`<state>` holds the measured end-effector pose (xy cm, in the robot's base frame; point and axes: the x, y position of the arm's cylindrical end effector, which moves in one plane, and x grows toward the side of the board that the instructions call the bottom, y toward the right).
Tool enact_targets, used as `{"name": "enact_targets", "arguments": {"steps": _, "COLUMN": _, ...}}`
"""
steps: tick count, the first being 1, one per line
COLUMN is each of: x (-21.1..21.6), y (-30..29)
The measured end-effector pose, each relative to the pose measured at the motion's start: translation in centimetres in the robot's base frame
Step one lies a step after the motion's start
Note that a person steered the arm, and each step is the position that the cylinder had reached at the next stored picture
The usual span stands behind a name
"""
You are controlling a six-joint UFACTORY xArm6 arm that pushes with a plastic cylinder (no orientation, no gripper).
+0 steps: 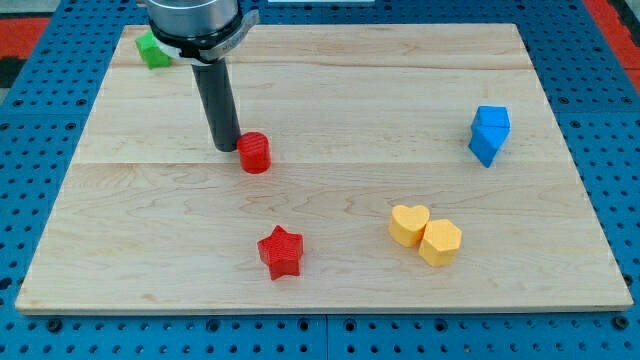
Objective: Slide the red circle closer to red star
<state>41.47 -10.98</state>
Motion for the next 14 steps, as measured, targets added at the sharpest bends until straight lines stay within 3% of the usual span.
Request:
{"name": "enact_targets", "arguments": {"steps": 2, "x": -2.2, "y": 4.1}}
{"name": "enact_targets", "arguments": {"steps": 3, "x": -1.2, "y": 4.4}}
{"name": "enact_targets", "arguments": {"steps": 6, "x": 0.4, "y": -0.4}}
{"name": "enact_targets", "arguments": {"steps": 8, "x": 0.8, "y": -0.6}}
{"name": "enact_targets", "arguments": {"steps": 10, "x": 2.3, "y": 2.2}}
{"name": "enact_targets", "arguments": {"steps": 12, "x": 0.3, "y": 6.1}}
{"name": "enact_targets", "arguments": {"steps": 14, "x": 1.8, "y": 5.1}}
